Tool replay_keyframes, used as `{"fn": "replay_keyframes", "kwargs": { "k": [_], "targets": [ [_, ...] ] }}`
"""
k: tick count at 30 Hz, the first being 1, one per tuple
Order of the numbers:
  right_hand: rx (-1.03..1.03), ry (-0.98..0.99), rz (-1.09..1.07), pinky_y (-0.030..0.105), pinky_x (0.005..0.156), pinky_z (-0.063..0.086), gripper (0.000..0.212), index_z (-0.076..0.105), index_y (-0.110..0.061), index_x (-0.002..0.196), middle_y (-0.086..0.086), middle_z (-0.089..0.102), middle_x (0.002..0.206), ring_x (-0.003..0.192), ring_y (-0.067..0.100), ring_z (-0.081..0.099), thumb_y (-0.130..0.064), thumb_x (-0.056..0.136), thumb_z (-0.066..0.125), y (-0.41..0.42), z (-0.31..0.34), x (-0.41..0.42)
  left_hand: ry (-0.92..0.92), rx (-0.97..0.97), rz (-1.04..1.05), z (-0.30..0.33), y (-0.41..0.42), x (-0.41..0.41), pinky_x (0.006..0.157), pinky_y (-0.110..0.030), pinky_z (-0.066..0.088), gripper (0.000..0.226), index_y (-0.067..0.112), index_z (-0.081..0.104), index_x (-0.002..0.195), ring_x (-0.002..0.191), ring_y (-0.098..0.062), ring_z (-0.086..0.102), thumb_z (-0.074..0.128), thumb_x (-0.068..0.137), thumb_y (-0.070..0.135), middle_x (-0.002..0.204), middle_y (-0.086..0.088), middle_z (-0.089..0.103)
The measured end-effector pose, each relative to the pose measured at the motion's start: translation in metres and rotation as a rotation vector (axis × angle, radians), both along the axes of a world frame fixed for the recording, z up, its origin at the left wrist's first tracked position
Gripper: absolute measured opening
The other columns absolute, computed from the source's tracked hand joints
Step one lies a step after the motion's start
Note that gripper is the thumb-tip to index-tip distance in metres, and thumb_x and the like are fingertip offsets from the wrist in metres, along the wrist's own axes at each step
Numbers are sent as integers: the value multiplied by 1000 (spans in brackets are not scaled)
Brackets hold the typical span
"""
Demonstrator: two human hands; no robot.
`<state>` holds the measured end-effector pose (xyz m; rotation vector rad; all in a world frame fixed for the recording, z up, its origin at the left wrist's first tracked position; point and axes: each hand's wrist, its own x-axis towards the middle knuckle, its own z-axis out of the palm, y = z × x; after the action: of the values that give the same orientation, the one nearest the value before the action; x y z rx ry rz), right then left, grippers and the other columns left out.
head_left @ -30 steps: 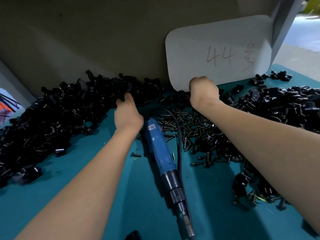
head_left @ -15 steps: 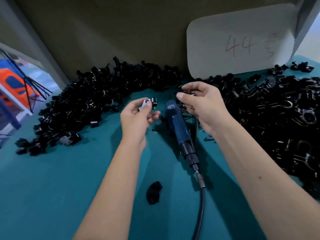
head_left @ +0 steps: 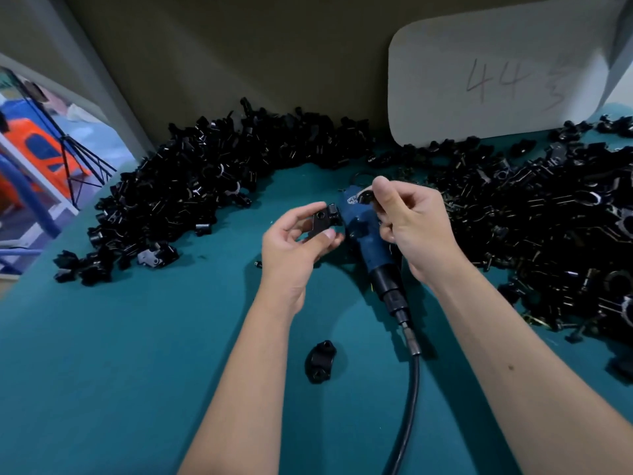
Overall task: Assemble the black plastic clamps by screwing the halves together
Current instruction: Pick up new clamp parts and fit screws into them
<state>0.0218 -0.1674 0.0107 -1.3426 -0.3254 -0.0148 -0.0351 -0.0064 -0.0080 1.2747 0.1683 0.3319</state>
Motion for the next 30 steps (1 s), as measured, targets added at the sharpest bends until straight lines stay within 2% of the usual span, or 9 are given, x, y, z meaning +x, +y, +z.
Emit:
{"fn": "replay_keyframes", "kwargs": {
  "k": [2,4,8,12,18,20,24,27,30],
  "targets": [
    [-2,-11,34,31,46,19,46,73,4,96,17,31,64,58,29,19,-42,93,68,-3,-2,0,-21,7,-2,-1,-2,3,75,-25,60,36,10,74,112,79,-24,74,75,84,-13,102,-12,72],
    [-28,-32,42,25,41,32,32,76,1,99,11,46,64,51,19,33,-30,96,70,-3,-3,-2,-33,27,-17,-1,-5,4,72,-26,59,35,13,73,108,73,-24,73,80,82,-9,95,-10,73],
    [12,-69,63,24,53,54,11,74,0,105,7,69,81,64,15,63,-4,95,71,2,-3,-5,-77,84,-84,-3,-11,3,66,-31,59,30,23,72,98,75,-24,73,86,78,5,93,-6,73],
    [64,-65,144,24,71,59,22,77,-8,110,12,73,98,81,18,71,1,90,74,-3,-3,-4,-123,91,-94,-4,-11,3,71,-29,60,26,18,70,99,84,-17,74,83,83,1,95,9,75],
    [107,-27,221,27,82,57,48,67,-13,127,14,75,108,95,21,69,13,87,71,-7,-2,-1,-98,9,-57,-3,-8,5,74,-27,59,28,16,74,102,85,-22,72,84,79,3,103,-8,72],
    [165,31,200,29,83,57,44,63,-9,125,13,76,106,96,22,70,14,88,68,-7,-1,-1,-98,-43,-76,-2,-8,5,74,-25,59,28,19,76,105,85,-24,72,83,83,3,102,-8,73],
    [242,59,157,22,74,52,20,72,-9,112,6,76,96,89,15,69,2,97,62,-9,1,0,-76,-145,-92,2,-12,3,73,-23,59,23,16,79,102,79,-23,75,79,79,16,99,-9,75],
    [208,29,90,31,79,57,24,68,-14,122,3,74,90,89,21,70,-9,108,50,-9,3,0,-69,-163,-114,2,-13,2,75,-22,59,17,13,79,101,81,-23,75,76,85,8,108,-17,73],
    [72,42,11,29,48,44,17,57,-13,125,4,70,82,55,19,57,-16,110,50,-7,2,0,-63,-140,-130,2,-13,1,76,-23,59,21,12,77,102,84,-25,75,78,81,9,112,-17,72]
  ]
}}
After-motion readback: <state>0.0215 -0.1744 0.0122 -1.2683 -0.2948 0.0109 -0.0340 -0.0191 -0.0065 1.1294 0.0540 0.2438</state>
